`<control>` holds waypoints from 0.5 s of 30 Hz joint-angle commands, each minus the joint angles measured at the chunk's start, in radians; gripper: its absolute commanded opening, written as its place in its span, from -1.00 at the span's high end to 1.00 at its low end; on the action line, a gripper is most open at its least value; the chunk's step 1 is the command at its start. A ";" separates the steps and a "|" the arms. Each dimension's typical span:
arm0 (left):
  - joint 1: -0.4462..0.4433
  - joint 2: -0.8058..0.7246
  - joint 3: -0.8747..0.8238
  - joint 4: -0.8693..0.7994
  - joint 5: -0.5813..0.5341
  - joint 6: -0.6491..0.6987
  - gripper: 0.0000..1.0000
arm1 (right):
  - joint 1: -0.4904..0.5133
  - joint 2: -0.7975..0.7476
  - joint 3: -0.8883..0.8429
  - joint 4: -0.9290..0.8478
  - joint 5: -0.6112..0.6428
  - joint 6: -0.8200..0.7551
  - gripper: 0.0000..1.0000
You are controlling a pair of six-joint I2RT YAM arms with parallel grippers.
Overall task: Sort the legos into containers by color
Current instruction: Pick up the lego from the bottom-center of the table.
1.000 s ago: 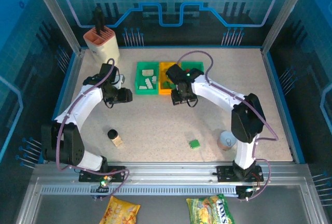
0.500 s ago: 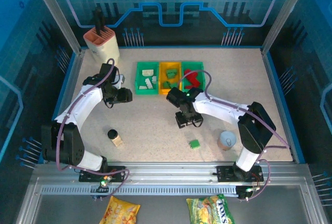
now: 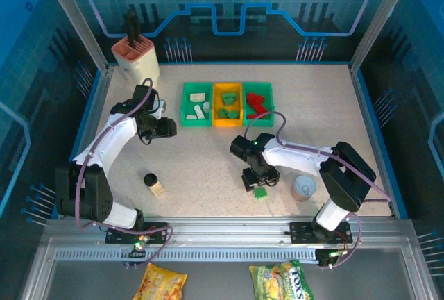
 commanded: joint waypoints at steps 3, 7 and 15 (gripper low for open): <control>0.010 -0.007 -0.003 0.001 -0.010 0.015 -0.07 | 0.019 -0.017 -0.056 0.041 -0.068 0.049 -0.33; 0.011 -0.006 -0.004 0.003 -0.011 0.014 -0.07 | 0.020 -0.008 -0.082 0.066 -0.089 0.058 -0.31; 0.011 -0.002 -0.002 0.003 -0.008 0.014 -0.07 | 0.028 0.022 -0.090 0.069 -0.091 0.061 -0.25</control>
